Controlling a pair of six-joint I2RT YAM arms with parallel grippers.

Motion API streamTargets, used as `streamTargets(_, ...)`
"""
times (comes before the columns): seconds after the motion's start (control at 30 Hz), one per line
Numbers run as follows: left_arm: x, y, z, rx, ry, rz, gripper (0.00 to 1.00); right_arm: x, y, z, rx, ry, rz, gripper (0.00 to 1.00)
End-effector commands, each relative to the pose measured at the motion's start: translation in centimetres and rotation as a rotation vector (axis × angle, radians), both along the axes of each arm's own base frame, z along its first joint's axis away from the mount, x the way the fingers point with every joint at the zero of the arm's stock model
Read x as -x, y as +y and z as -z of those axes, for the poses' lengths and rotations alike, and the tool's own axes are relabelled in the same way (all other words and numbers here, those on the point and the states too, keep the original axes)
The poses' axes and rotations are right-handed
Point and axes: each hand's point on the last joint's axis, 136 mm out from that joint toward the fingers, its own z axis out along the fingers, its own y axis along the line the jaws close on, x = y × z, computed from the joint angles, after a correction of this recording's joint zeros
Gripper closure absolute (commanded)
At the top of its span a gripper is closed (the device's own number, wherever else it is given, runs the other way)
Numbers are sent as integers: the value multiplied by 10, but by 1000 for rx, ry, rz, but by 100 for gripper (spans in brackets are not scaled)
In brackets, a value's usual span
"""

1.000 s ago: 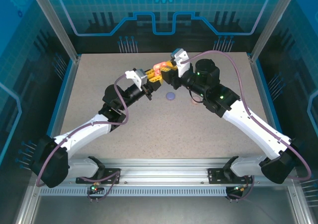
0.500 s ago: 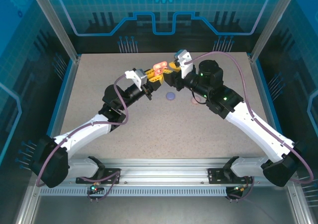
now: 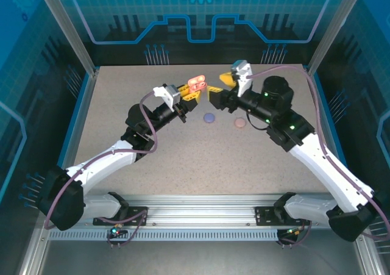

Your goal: Insert wireless bluetooth earbuds into charging case

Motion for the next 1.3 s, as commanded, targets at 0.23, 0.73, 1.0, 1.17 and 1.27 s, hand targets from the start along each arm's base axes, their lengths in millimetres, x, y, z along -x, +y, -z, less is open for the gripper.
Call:
streamTargets(0.23, 5, 2, -21, 31, -75, -7, 100, -7, -42, -4, -96, 83, 134, 33)
streamTargets(0.73, 14, -4, 0, 19, -5, 68, 100, -53, -59, 71, -19, 501, 296, 29)
streamTargets(1.0, 22, -8, 15, -3, 37, 119, 100, -75, -47, 79, 51, 646, 291, 30)
streamTargets(1.17, 26, -13, 19, -9, 52, 159, 100, -91, -35, 82, 64, 705, 271, 30)
streamTargets(1.27, 28, -15, 21, -14, 58, 178, 100, -99, -29, 83, 69, 735, 262, 30)
